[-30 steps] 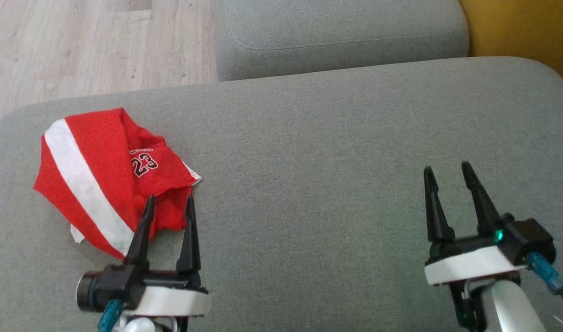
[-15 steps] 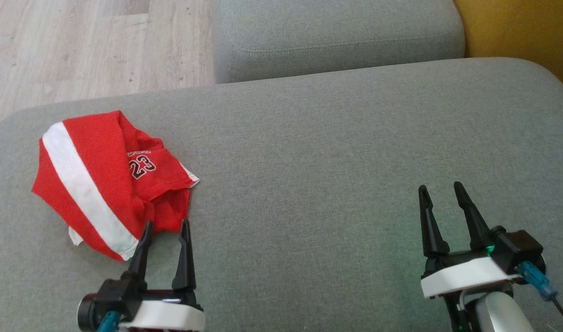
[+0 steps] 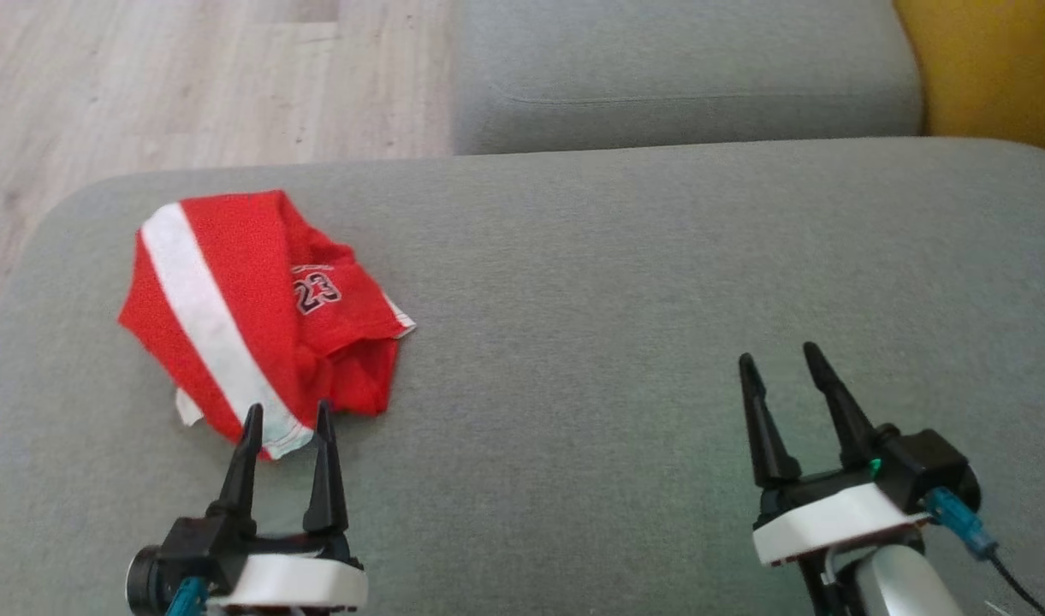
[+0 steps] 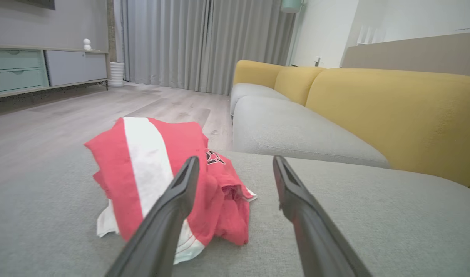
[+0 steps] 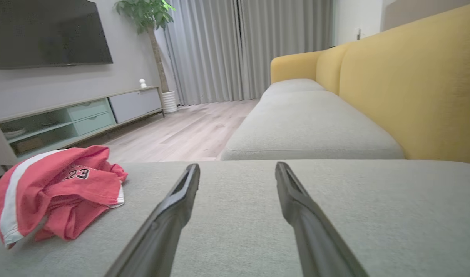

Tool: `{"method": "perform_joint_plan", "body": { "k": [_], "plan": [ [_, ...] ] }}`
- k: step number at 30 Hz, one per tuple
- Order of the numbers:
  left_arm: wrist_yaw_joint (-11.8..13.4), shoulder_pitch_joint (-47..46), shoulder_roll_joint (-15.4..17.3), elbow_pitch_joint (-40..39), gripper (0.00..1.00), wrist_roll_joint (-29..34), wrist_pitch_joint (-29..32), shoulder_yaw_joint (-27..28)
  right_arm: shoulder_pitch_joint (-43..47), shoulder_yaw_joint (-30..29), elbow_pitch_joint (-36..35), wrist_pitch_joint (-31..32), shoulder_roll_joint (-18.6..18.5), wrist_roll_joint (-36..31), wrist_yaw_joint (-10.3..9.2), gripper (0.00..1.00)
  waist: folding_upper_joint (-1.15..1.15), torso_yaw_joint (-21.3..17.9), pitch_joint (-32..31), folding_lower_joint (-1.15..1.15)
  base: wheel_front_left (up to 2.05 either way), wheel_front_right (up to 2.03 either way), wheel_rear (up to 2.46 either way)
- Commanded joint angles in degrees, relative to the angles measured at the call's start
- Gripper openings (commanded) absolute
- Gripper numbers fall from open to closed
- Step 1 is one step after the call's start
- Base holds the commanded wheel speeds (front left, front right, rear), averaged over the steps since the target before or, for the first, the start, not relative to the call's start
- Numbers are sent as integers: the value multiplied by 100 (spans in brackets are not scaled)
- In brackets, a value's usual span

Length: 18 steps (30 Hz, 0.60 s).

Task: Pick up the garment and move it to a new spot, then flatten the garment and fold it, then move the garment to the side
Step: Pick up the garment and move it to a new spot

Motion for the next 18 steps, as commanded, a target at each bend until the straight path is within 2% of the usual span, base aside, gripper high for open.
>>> {"method": "perform_joint_plan", "body": {
  "k": [1,18],
  "plan": [
    [28,-134,-11,-194,100,7,-56,213,-165,155,-168,-62,-44,-28,-4,100,0,110,-26,0,0,0,0],
    [112,165,-12,-343,100,92,-56,465,-14,960,-87,-62,-44,302,-4,100,0,1163,-258,0,0,0,0]
  ]
}}
